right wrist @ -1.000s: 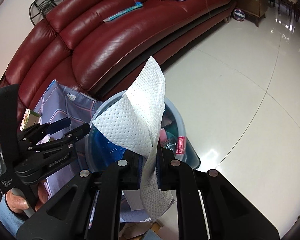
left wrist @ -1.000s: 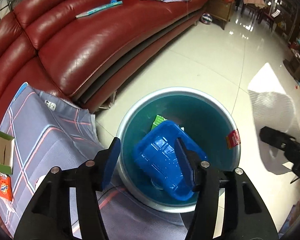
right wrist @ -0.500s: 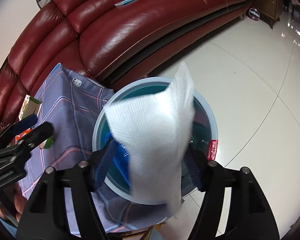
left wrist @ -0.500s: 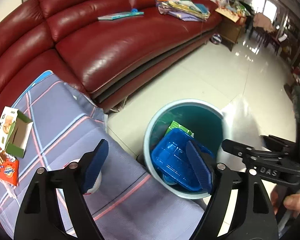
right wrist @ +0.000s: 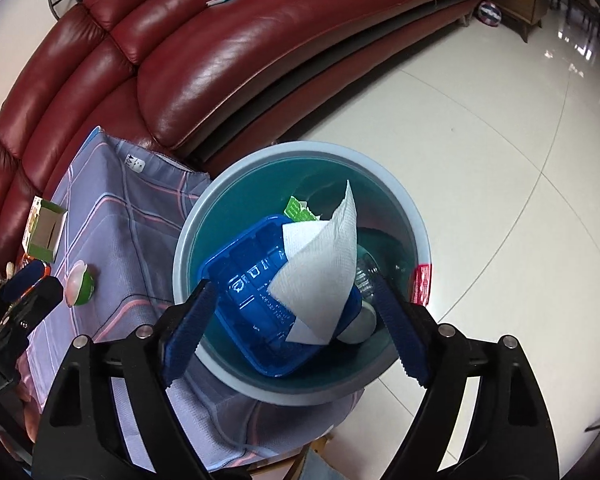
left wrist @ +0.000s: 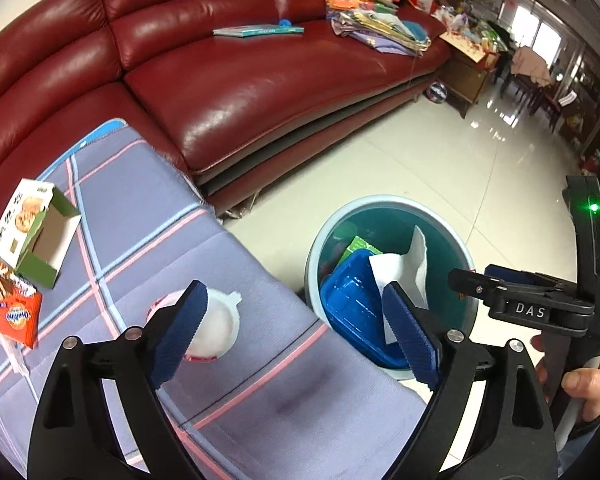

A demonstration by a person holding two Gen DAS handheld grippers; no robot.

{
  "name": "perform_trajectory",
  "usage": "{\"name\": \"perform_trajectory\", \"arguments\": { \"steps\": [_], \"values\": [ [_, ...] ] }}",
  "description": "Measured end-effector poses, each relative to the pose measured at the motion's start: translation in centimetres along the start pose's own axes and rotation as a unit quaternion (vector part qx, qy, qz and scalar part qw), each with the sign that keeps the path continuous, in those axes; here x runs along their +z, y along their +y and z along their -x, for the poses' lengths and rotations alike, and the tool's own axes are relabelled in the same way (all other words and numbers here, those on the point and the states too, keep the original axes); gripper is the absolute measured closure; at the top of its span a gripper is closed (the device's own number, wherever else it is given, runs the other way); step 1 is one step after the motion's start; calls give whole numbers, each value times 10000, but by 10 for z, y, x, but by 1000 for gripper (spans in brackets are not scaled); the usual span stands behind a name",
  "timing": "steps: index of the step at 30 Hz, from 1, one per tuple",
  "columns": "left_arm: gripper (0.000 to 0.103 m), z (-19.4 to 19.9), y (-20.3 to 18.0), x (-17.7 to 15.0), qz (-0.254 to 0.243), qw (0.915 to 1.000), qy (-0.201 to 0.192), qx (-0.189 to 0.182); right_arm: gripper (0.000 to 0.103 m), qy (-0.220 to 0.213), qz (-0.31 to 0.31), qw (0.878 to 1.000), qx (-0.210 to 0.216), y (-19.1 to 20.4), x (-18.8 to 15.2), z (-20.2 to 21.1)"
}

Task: Collect trash
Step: 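Move both tools back over the table toward the bowl and bread box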

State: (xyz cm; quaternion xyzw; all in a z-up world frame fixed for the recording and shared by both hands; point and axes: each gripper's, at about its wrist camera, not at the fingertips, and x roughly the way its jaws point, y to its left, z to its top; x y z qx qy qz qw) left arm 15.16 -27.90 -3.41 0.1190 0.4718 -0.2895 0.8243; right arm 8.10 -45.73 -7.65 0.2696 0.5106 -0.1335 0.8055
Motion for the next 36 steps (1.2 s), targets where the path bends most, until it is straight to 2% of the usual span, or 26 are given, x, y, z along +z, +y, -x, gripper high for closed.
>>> {"name": "perform_trajectory", "arguments": {
  "steps": [4,19,24,31,36],
  "values": [
    [10,10,15,-9,127,9999,-11,40,19,-53,106,9999,-15,12,-4,9],
    [6,64,95,-47,785,9958,-190,432,18,-193,656,9968,406,86,-23,36],
    [6,77,127,-64,1013,9924,-236,652,18,-47,959,9939,538,122,-31,26],
    [6,82,177,-87,1465,9861,-153,769,18,129,1195,9904,687,165,-35,3],
    [6,80,199,-95,1590,9836,-88,853,18,140,1255,9900,627,184,-29,-16]
  ]
}}
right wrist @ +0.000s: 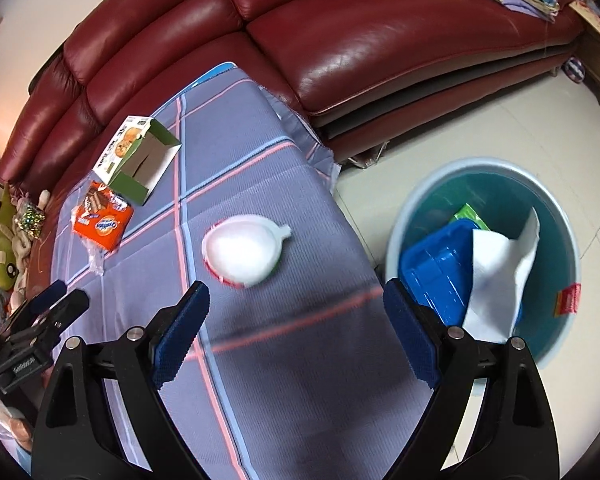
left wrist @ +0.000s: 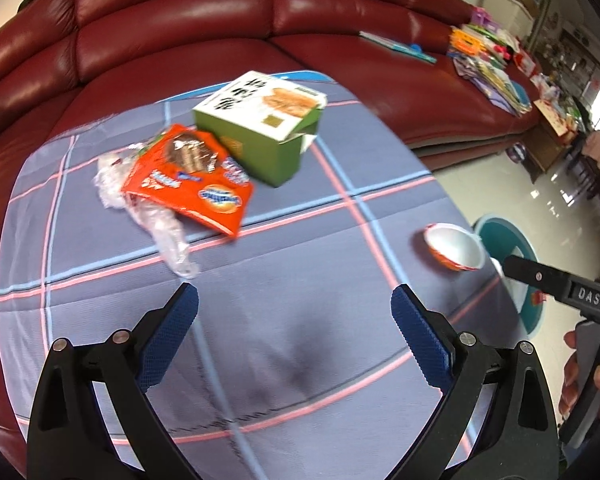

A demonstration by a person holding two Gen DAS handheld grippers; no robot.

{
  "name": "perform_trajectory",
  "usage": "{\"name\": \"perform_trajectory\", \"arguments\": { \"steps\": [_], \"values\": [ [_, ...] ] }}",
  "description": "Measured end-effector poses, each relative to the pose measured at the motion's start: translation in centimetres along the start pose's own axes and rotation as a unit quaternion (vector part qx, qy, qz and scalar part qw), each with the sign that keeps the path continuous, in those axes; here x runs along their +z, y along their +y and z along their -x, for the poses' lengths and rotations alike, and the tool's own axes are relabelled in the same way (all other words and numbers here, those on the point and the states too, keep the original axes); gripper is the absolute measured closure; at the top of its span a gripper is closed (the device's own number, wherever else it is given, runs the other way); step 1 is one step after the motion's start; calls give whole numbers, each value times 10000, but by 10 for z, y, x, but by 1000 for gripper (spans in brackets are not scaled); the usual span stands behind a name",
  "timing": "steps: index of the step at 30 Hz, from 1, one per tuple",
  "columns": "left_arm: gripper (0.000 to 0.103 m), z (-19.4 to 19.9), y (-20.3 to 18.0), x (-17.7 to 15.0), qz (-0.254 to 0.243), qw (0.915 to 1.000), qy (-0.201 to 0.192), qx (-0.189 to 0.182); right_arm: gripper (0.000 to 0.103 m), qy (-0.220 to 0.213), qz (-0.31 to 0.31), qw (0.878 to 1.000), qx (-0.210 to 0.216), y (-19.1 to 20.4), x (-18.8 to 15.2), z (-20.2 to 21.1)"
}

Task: Collect trash
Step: 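Move both tools back over the table toward the bowl and bread box, then grasp the green-white bread box with the left tool while the right tool grasps the white bowl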

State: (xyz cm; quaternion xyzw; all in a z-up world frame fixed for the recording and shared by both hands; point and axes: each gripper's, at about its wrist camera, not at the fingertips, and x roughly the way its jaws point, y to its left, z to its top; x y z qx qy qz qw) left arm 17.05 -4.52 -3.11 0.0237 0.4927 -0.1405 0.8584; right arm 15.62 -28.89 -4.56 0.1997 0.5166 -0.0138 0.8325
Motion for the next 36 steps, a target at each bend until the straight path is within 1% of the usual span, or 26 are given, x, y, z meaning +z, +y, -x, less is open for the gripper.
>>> {"name": "perform_trajectory", "arguments": {
  "steps": [3,7,9,11,12,13,16,17,18,20,21,22,25,28,32,34,36],
  "values": [
    [6,-3,15,3,115,9999,6,36,18,-54,56,9999,-108,6,6,-9],
    [6,-7,34,7,312,9995,14,83,19,10,96,9999,-141,15,7,-22],
    [6,-8,43,8,416,9991,14,116,23,7,182,9997,-187,20,6,-25],
    [6,-8,52,10,500,9986,14,142,31,1,270,9993,-240,24,5,-27],
    [6,-8,54,10,525,9985,8,138,40,27,311,9992,-244,26,5,-29],
    [6,-8,55,11,534,9985,3,137,45,76,334,9991,-235,27,6,-31],
    [6,-7,56,14,542,9984,-40,155,52,137,401,9988,-263,30,6,-36],
    [6,-6,55,15,561,9983,-60,110,53,149,418,9987,-264,31,6,-38],
    [6,-6,54,16,562,9983,-72,94,58,177,434,9986,-258,33,7,-40],
    [6,-6,49,20,529,9985,-83,111,75,205,468,9983,-271,35,7,-42],
    [6,-7,46,22,507,9986,-97,121,90,244,497,9981,-275,37,7,-44],
    [6,-8,44,24,491,9986,-109,133,98,275,501,9981,-251,37,7,-46],
    [6,-12,33,36,423,9988,-144,177,99,253,476,9984,-164,37,7,-46],
    [6,-18,22,49,383,9987,-172,271,99,97,499,9986,-174,38,9,-40],
    [6,-31,6,71,393,9986,-114,326,99,3,433,9989,-160,32,18,-34],
    [10,-39,-2,80,379,9984,-93,405,99,-18,410,9991,-122,29,21,-32],
    [19,-48,-7,86,383,9980,-48,491,99,-29,404,9991,-89,26,23,-31]
  ]
}}
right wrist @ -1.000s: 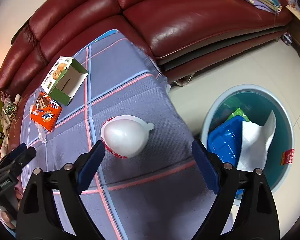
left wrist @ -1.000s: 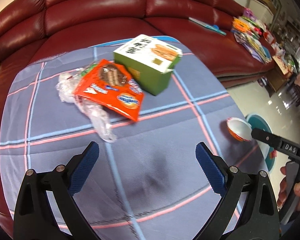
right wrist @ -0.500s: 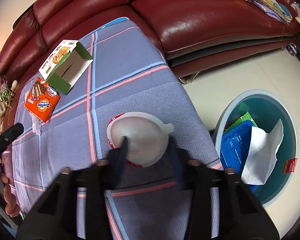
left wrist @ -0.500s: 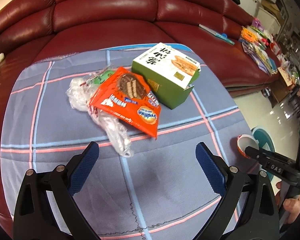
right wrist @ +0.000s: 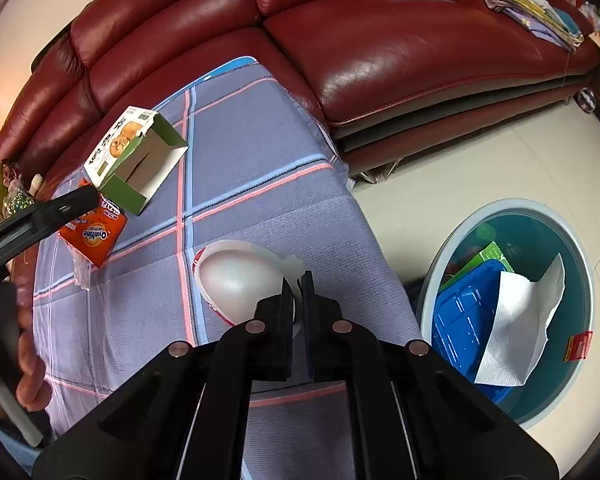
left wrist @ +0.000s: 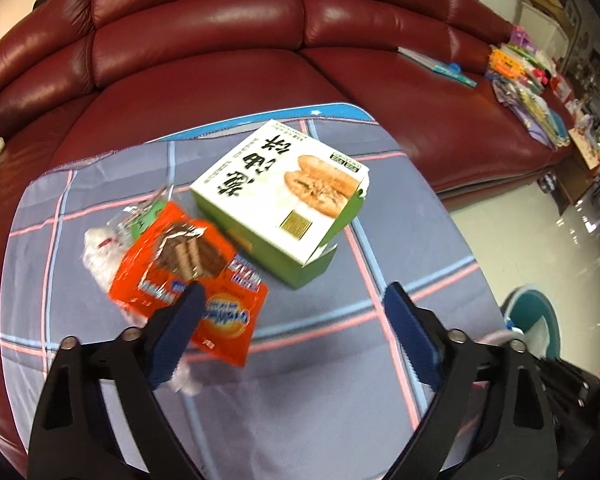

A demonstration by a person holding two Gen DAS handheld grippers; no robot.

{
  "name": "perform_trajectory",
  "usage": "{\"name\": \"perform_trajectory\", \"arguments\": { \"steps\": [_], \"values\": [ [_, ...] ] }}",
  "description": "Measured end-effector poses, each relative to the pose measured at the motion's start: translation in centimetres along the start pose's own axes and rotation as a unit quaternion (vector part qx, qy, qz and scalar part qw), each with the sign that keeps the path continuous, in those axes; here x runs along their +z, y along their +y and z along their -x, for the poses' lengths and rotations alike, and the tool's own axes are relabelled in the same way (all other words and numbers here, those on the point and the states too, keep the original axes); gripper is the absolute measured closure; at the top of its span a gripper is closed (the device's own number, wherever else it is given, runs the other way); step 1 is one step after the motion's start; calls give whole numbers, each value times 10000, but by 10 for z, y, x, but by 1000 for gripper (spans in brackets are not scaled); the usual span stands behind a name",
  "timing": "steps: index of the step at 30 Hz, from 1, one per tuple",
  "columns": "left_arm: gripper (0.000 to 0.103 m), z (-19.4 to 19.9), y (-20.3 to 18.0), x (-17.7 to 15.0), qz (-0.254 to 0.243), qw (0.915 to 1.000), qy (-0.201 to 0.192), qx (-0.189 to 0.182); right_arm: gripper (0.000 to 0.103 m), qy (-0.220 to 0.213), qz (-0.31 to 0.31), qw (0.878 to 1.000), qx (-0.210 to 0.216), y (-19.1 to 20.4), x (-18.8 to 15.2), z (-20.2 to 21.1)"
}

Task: Collect trash
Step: 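Grasp the green-white bread box with the left tool while the right tool grasps the white bowl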

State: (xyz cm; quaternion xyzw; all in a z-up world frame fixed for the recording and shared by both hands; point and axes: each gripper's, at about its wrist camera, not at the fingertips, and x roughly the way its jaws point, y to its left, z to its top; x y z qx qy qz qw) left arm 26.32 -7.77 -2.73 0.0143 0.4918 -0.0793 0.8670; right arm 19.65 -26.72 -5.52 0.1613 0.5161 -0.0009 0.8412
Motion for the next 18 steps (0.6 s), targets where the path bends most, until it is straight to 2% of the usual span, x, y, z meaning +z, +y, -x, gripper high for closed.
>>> {"name": "perform_trajectory", "arguments": {
  "steps": [6,11,16,18],
  "values": [
    [29,-26,-15,9,69,9995,144,280,99,-3,-51,9999,131,-8,3,-1],
    [32,-40,-15,12,238,9985,178,458,99,12,-23,9998,196,-12,6,-6],
    [44,-48,-9,14,397,9977,218,513,99,59,-47,9997,220,-16,7,-13],
    [54,-50,-7,14,421,9973,222,553,99,82,-64,9997,230,-17,7,-15]
  ]
}}
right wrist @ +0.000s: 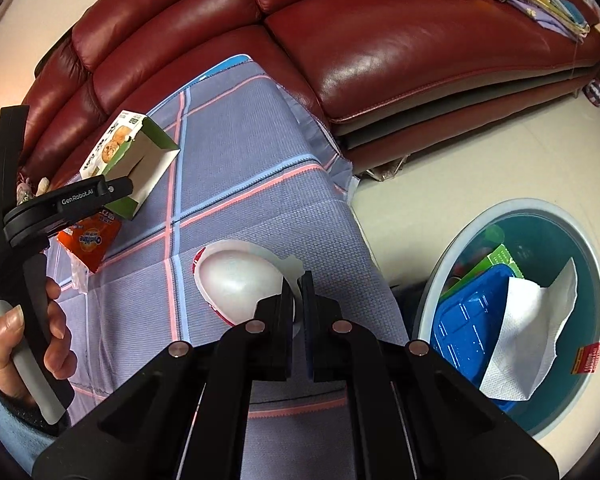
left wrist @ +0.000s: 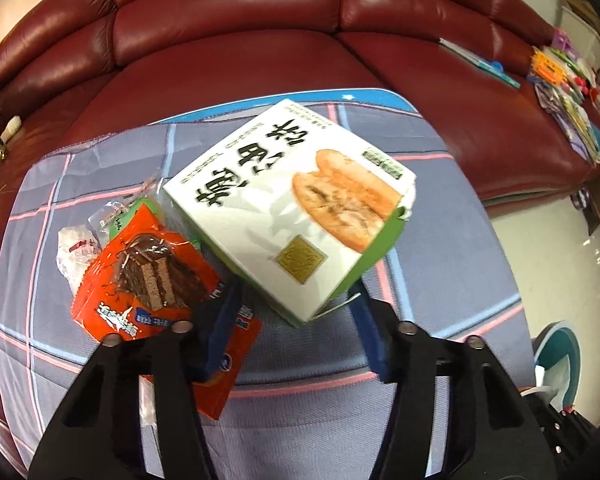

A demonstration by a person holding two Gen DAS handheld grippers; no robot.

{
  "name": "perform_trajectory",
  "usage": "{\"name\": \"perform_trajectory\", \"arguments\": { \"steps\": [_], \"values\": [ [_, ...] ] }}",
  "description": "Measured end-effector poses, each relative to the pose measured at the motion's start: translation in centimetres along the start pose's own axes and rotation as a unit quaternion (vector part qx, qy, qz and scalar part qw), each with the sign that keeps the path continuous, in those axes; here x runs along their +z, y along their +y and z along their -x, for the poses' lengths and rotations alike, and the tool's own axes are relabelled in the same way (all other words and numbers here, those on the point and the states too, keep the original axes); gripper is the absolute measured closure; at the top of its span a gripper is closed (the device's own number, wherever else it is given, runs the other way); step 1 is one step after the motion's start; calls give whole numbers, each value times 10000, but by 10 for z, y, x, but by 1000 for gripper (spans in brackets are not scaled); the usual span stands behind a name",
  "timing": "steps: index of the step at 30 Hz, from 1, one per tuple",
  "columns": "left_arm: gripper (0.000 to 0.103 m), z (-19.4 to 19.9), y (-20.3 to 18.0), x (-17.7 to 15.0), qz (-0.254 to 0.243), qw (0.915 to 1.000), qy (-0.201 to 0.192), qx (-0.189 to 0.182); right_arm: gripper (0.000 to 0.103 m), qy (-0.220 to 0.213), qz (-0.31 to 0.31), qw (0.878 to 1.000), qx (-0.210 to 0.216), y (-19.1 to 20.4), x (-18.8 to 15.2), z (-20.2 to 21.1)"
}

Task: Collect trash
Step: 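Grasp the green-white bread box with the left tool while the right tool grasps the white bowl, then carry bread box and bowl over the teal bin and open both tools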

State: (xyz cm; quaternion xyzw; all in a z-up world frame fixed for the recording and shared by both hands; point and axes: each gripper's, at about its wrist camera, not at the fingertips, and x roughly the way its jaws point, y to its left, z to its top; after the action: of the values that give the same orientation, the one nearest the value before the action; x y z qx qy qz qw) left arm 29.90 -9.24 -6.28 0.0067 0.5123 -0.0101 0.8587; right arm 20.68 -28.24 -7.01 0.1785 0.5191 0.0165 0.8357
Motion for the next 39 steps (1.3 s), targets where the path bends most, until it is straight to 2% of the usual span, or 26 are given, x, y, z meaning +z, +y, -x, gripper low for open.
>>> {"name": "perform_trajectory", "arguments": {
  "steps": [1,3,6,14,21,39],
  "values": [
    [57,0,2,0,20,10000,-8,-14,99,9,0,10000,0,0,0,-1],
    [73,1,6,0,45,9999,-91,65,99,24,6,10000,-8,-1,-1,-2],
    [76,7,12,1,70,9998,-189,64,99,18,-13,10000,-6,-2,-4,-1],
    [77,39,15,-15,-296,9986,-430,29,99,-76,-50,10000,16,-7,-9,10],
    [77,63,12,-36,-556,9969,-533,-149,99,-181,-71,9998,25,-9,-18,29],
    [77,118,-12,-82,-847,9928,-628,-568,99,-542,-397,9977,-41,-43,-52,96]
  ]
}}
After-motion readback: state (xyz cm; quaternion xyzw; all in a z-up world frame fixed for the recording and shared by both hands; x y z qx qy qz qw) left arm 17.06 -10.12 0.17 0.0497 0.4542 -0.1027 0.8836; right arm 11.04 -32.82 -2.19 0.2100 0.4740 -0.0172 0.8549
